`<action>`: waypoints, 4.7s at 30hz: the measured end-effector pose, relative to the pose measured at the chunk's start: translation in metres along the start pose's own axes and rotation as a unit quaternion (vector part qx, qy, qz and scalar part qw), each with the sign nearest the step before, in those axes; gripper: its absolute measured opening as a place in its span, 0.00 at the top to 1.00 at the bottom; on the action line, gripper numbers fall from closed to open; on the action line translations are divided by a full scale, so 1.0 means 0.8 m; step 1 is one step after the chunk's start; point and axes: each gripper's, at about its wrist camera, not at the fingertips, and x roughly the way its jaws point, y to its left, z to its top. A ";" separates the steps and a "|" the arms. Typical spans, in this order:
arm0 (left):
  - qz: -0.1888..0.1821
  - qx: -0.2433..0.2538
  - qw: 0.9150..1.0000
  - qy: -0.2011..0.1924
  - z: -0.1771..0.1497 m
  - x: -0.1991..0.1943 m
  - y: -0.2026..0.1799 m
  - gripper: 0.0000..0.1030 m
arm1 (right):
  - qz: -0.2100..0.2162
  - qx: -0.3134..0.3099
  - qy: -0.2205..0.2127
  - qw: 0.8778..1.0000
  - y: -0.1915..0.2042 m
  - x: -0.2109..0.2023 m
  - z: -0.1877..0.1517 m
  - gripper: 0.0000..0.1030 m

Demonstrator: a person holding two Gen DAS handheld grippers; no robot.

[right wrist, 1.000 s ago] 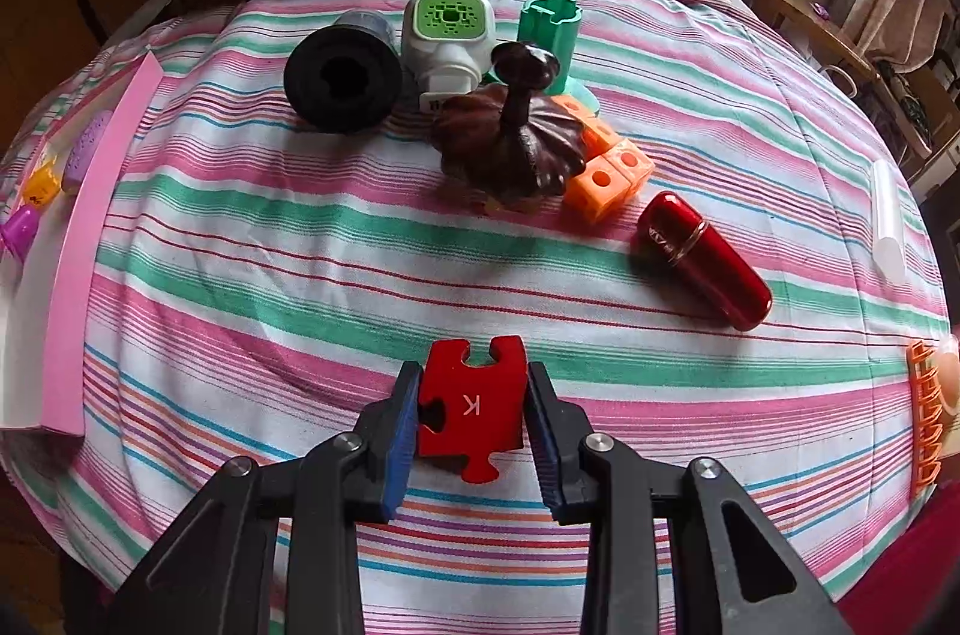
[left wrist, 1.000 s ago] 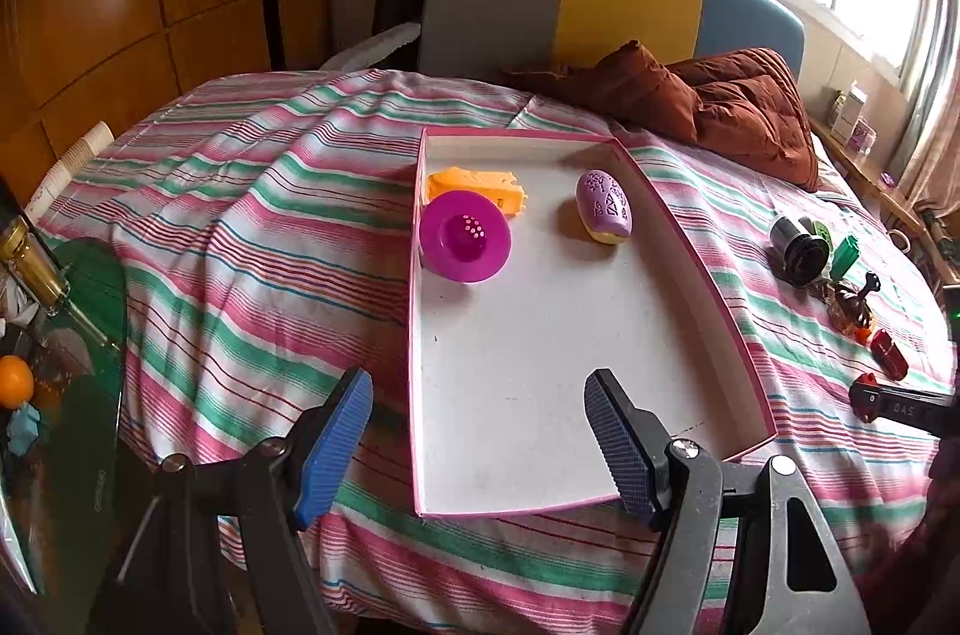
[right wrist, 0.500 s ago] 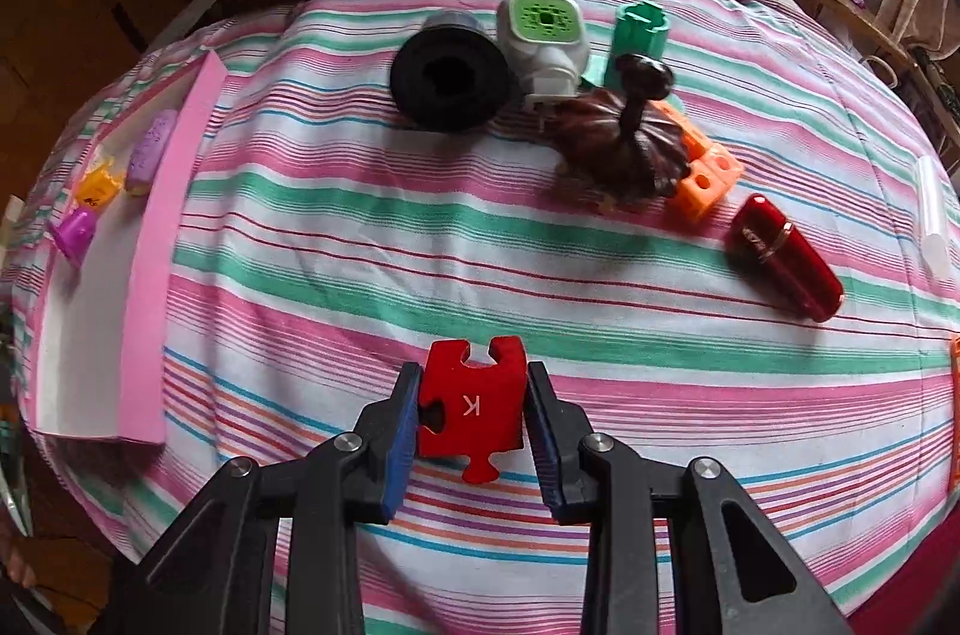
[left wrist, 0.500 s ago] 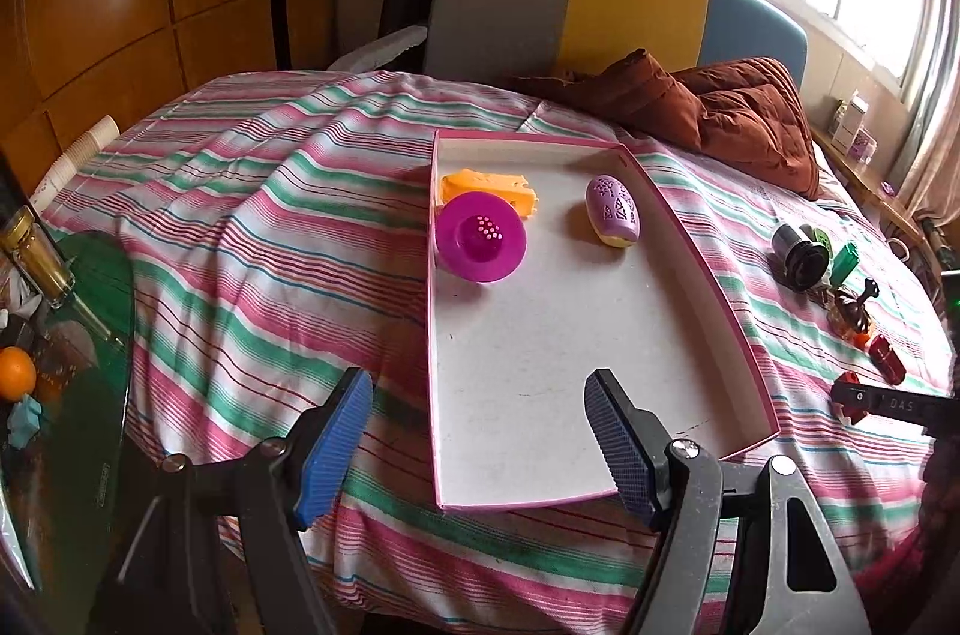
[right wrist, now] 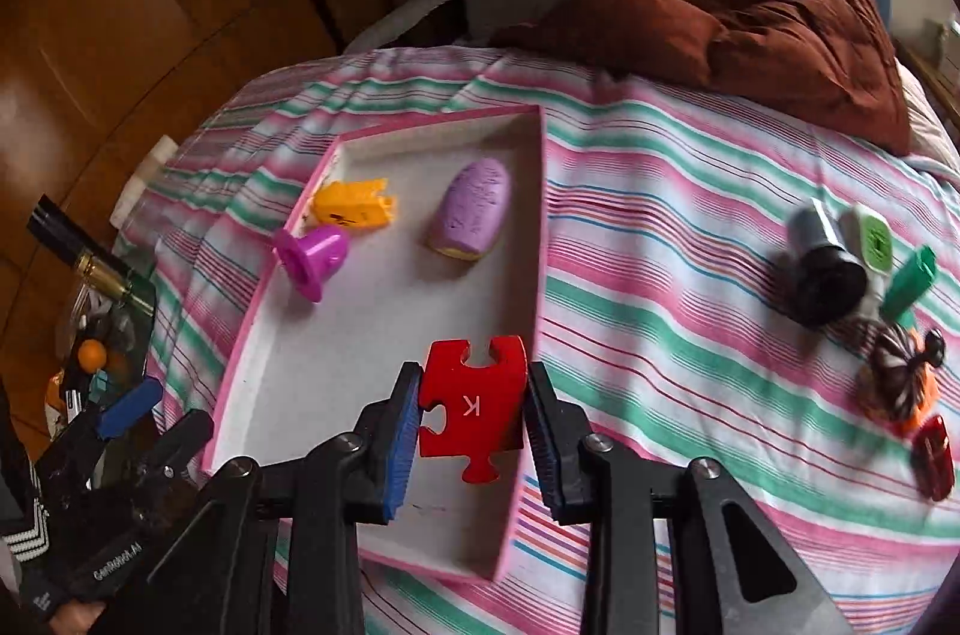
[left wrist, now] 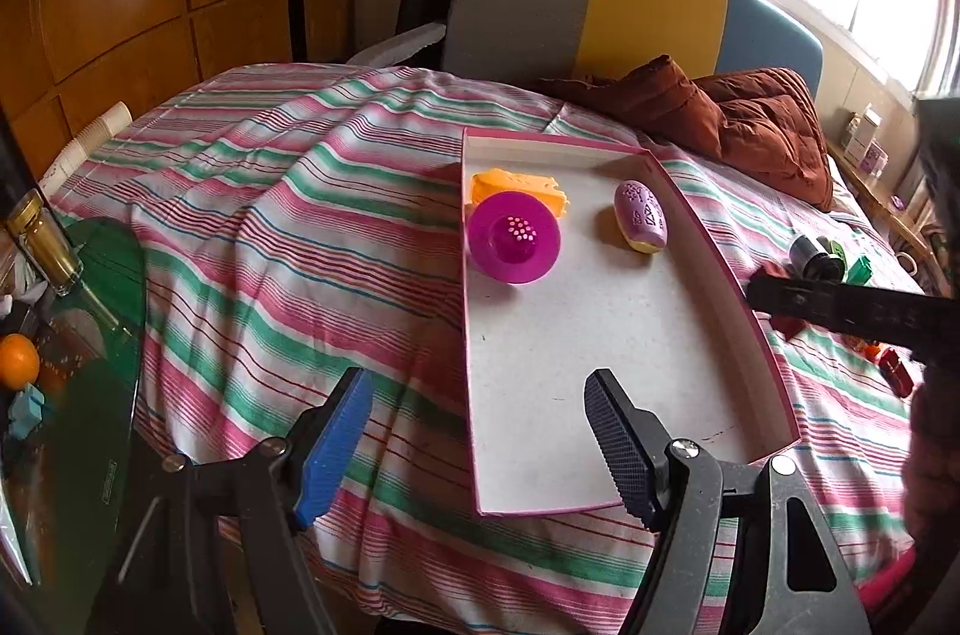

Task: Organize rigid objects
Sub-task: 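Carry the red K puzzle piece into the tray and open the right tool, then move both tools back toward the remaining toys beside the tray, then grasp the black cylinder with the left tool while the right tool approaches the brown knob, then grasp the brown flower-shaped knob with the right tool while the left tool carries the cylinder to the tray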

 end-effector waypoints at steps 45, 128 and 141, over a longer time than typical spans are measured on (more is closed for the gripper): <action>0.021 0.015 1.000 -0.003 0.001 -0.016 -0.008 0.28 | -0.028 -0.055 -0.081 0.995 0.050 0.013 0.016 0.63; -0.159 0.223 0.955 0.116 0.004 0.126 -0.358 0.59 | -0.072 0.381 -0.167 0.907 -0.376 -0.137 -0.067 0.60; -0.173 0.253 0.951 0.047 -0.046 0.098 -0.346 0.56 | -0.091 0.244 -0.111 0.959 -0.317 -0.085 -0.034 0.60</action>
